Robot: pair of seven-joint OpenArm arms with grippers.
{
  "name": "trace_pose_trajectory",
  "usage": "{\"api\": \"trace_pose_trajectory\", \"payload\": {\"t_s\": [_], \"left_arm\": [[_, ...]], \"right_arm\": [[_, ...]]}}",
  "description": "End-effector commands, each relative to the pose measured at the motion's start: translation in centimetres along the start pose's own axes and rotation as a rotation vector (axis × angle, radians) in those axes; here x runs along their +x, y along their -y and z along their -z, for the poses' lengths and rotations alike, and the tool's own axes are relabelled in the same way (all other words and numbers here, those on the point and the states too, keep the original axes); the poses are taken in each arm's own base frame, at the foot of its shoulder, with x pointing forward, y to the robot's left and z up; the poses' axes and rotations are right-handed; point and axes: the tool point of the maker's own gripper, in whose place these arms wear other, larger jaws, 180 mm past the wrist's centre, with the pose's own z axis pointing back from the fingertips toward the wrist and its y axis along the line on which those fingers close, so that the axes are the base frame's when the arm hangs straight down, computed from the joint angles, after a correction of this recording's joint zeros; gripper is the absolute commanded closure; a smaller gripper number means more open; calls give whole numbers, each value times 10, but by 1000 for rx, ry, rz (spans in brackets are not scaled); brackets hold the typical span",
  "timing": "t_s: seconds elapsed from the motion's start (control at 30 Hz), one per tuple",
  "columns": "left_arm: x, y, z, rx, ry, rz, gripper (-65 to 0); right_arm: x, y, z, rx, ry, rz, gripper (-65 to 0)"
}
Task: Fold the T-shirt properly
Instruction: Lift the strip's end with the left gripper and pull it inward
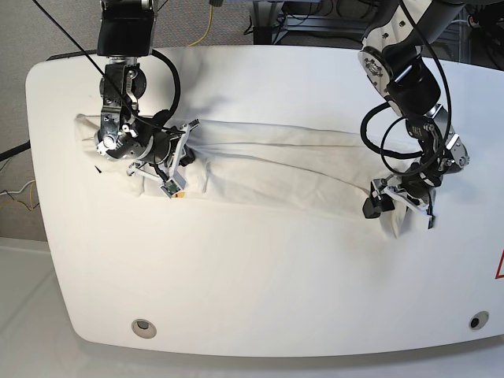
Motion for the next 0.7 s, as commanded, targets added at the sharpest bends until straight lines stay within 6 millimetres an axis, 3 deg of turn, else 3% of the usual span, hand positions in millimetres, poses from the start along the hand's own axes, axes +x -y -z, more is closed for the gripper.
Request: {"api": "trace_pose_trajectory", "payload": {"t_s": [0.0, 0.2, 0.3, 0.43, 0.5, 0.67], "left_arm": [[-45, -6, 0, 42, -189, 19, -485], [-51, 3, 5, 23, -216, 60, -474], [-53, 6, 6, 19, -226, 71, -372], [-54, 11, 8, 9, -238, 95, -123], [-55, 16, 11, -1, -244, 105, -47], [-56, 19, 12, -7, -247, 107, -47]], "right_arm": [[-26, 13, -2, -56, -126, -18, -4], [-26, 13, -2, -56, -126, -18, -4], [-26, 13, -2, -56, -126, -18, -4], [-26, 13, -2, -56, -126, -18, -4], [-26, 13, -2, -56, -126, -18, -4], [-26, 13, -2, -56, -126, -18, -4]]}}
